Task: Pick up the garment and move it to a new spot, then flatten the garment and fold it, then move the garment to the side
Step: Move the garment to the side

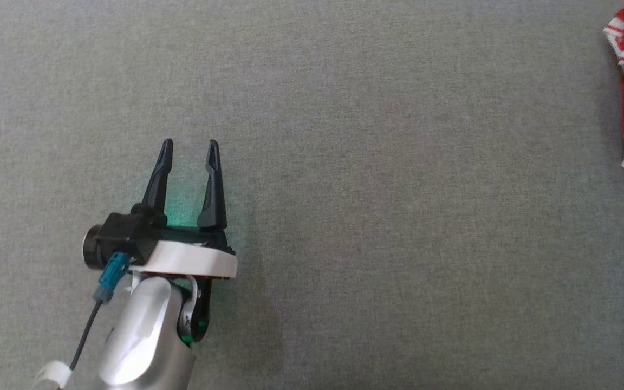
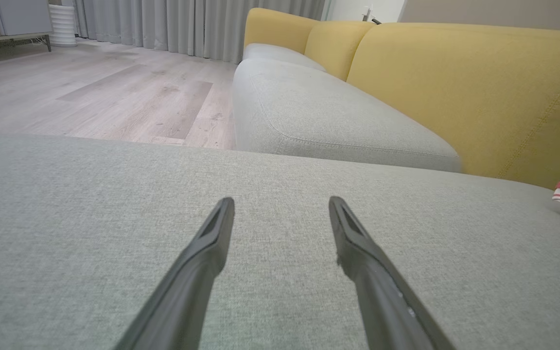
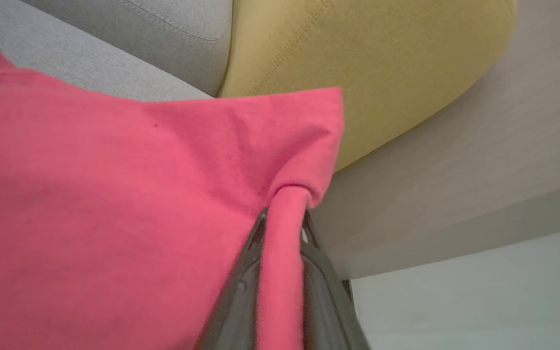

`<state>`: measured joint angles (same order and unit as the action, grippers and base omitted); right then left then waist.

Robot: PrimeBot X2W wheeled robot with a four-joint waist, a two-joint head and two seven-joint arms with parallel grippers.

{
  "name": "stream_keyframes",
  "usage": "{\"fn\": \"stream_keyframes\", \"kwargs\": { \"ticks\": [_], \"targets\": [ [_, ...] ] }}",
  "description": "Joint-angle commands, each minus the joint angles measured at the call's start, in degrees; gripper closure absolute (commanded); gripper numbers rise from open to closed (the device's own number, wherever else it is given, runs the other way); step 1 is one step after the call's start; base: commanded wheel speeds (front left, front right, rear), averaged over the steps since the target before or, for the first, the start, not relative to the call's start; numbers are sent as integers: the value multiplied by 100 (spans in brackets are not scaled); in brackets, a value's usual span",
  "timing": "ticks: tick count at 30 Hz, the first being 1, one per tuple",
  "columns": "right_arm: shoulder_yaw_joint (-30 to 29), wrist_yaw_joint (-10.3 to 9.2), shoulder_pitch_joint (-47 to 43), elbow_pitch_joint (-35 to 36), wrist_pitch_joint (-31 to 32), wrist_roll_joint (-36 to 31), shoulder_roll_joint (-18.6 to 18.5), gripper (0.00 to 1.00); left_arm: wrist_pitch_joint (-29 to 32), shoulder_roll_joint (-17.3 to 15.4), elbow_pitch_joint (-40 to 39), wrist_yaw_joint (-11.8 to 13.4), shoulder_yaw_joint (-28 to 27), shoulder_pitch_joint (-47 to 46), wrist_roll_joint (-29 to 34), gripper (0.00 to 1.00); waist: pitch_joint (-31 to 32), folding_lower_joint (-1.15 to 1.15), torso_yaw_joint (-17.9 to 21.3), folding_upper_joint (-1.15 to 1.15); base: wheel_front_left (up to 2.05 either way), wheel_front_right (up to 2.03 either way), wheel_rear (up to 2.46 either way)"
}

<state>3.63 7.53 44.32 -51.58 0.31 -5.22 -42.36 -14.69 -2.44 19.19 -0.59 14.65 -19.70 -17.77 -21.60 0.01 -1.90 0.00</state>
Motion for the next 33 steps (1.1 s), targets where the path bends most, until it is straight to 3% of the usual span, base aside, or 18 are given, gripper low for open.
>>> {"fn": "stream_keyframes", "kwargs": {
  "ticks": [1, 2, 8, 15, 23, 30, 33],
  "targets": [
    [-72, -4, 60, 79, -97, -73, -190, 40, -30, -43, -161, -26, -194, -129, 52, 0, 14, -1, 16, 0, 0, 0, 0],
    [-144, -4, 76, 46, -111, -99, -134, 0, -30, -43, -151, -28, -195, -138, 51, 0, 34, -1, 28, 0, 0, 0, 0],
    [-354, -4, 136, 119, -250, -293, 221, 0, -30, -43, -115, -35, -229, -121, 24, 0, 300, -1, 118, 0, 0, 0, 0],
    [-392, -4, 53, 691, -466, -269, 874, 0, -30, -43, -167, -25, -306, 56, -7, 0, 854, -1, 199, 0, 0, 0, 0],
    [-437, -4, -472, 2063, -649, 402, 2189, 0, -30, -43, -269, 9, -400, 363, 22, 0, 1498, -1, 183, 0, 0, 0, 0],
    [-590, -4, -1616, 3364, -778, 853, 3477, 0, -30, -43, -297, 16, -528, 701, 54, 0, 1899, -1, 157, 0, 0, 0, 0],
    [-501, -4, -2171, 3598, -951, 1038, 3773, 0, -30, -43, -314, 13, -530, 839, 34, 0, 1984, -1, 123, 0, 0, 0, 0]
  ]
}}
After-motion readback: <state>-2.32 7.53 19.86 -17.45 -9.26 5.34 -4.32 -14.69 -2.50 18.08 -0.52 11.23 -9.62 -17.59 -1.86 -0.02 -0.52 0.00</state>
